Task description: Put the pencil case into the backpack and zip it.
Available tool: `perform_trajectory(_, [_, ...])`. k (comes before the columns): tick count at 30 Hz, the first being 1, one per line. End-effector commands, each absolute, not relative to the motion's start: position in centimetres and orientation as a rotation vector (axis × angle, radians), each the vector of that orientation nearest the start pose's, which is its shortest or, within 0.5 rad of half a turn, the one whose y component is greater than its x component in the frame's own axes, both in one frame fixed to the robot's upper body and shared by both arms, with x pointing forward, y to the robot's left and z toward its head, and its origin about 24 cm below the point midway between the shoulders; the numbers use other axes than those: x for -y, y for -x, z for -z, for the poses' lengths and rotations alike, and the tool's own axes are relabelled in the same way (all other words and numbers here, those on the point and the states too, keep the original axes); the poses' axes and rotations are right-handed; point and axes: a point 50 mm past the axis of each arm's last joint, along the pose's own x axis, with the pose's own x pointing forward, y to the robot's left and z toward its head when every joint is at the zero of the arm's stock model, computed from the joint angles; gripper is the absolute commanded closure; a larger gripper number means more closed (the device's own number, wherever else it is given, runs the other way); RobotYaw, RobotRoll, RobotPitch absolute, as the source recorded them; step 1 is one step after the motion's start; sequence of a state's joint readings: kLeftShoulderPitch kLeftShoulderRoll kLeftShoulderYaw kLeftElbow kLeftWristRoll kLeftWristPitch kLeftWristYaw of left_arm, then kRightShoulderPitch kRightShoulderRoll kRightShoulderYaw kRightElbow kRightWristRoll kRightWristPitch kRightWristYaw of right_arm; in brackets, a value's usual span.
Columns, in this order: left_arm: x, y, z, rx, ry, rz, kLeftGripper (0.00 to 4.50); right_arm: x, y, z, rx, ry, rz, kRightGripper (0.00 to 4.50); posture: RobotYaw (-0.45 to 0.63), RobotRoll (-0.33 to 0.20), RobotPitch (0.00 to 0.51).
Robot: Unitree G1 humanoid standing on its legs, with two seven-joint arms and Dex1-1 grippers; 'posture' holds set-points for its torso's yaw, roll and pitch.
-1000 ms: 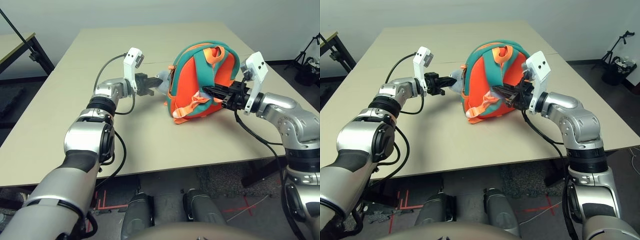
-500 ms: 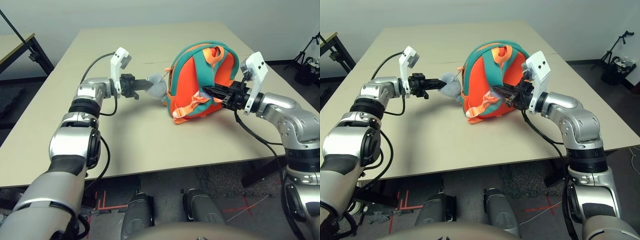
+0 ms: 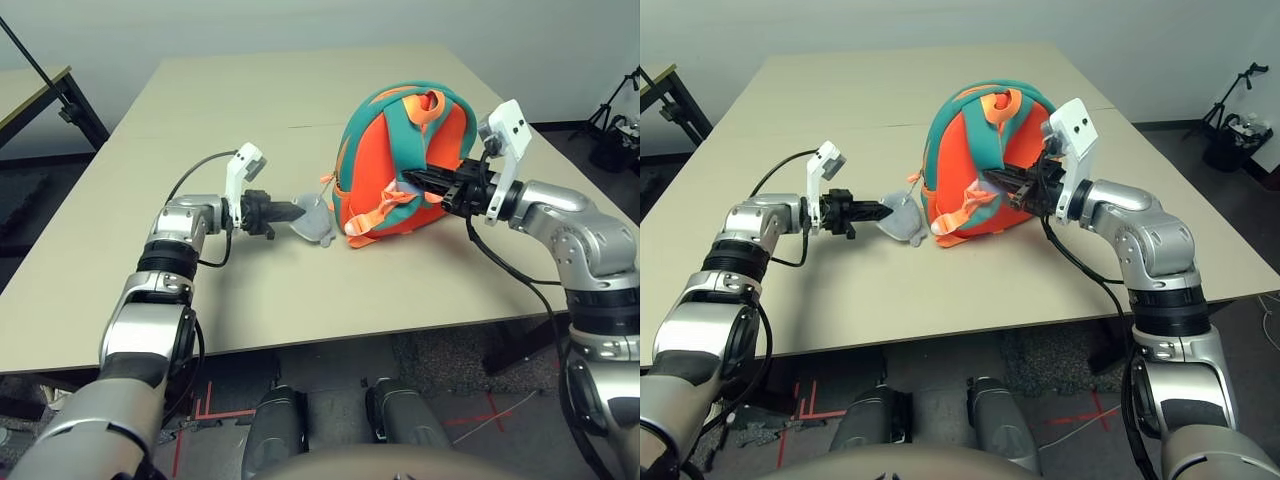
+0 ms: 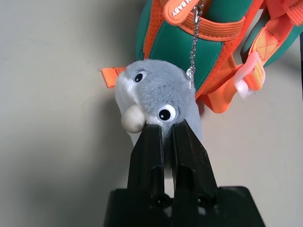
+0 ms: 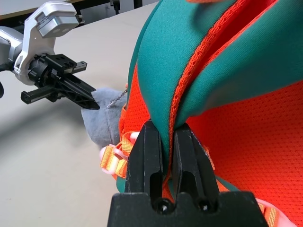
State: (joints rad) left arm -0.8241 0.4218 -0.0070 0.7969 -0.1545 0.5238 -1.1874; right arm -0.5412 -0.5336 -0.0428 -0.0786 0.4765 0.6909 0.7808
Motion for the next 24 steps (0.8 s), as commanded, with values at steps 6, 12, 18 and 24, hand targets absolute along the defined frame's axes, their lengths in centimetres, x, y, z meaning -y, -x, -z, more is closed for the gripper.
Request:
perform_trajectory(6, [-19.3, -35.9, -10.6, -0.519, 0.146, 0.965, 4.18, 17.3, -30.8, -18.2, -0.088, 0.086, -0.899, 4.50, -0.20, 0.000, 0.000])
perform_trajectory(12, [-20.5, -35.6, -12.1, -0.482, 0.145, 0.948, 1.98, 18.5, -30.5, -18.9, -0.096, 0.114, -0.902, 2.69, -0.19, 0.000, 0.000])
perform_trajectory(18, [-22.7, -33.7, -14.0, -0.458, 0.090, 0.924, 0.00, 21.1, -29.2, -21.0, -0.133, 0.180, -0.979, 0.37, -0.15, 0.000, 0.000])
perform_trajectory(24, [-25.3, -31.4, -16.0, -0.413, 0.066, 0.835, 0.00, 25.2, -28.7, -22.5, -0.183, 0.204, -0.929, 0.03, -0.11, 0.000, 0.000])
